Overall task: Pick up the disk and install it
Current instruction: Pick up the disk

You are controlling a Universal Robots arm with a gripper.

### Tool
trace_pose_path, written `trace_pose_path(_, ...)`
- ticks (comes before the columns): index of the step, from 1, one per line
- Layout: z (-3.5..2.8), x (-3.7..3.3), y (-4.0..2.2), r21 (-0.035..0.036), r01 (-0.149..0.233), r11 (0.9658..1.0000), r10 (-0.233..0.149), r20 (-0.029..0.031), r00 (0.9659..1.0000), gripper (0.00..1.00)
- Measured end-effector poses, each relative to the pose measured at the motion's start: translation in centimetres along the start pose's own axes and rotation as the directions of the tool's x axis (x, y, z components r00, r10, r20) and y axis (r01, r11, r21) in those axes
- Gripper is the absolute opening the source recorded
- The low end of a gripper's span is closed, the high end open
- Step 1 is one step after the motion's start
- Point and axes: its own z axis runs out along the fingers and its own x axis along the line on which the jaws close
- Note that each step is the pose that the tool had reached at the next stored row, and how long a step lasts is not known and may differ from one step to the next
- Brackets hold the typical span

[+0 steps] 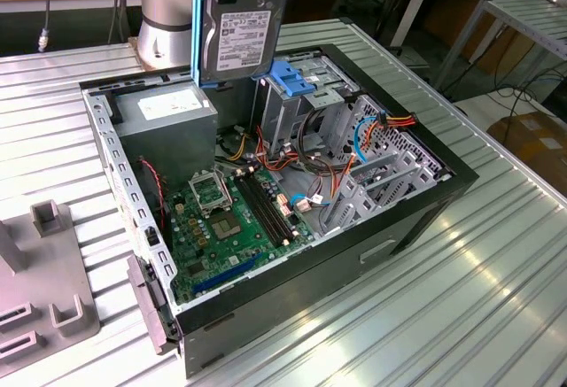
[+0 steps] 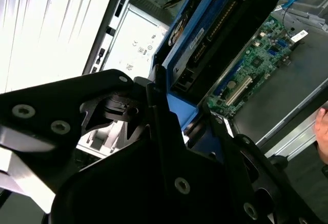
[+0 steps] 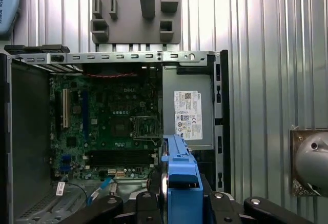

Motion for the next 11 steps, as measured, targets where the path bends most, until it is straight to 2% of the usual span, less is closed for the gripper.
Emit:
trace_pose_path(5,-0.01,0.89,-0.24,0.0000,0.000,1.0000,0.000,0.0000,1.0000,0.37)
trace_pose_path(8,-0.01,1.80,-0.51,0.0000,0.000,1.0000,0.000,0.0000,1.0000,0.37)
trace_pose_path(11,-0.01,1.82,-0.52,0.0000,0.000,1.0000,0.000,0.0001,1.0000,0.37)
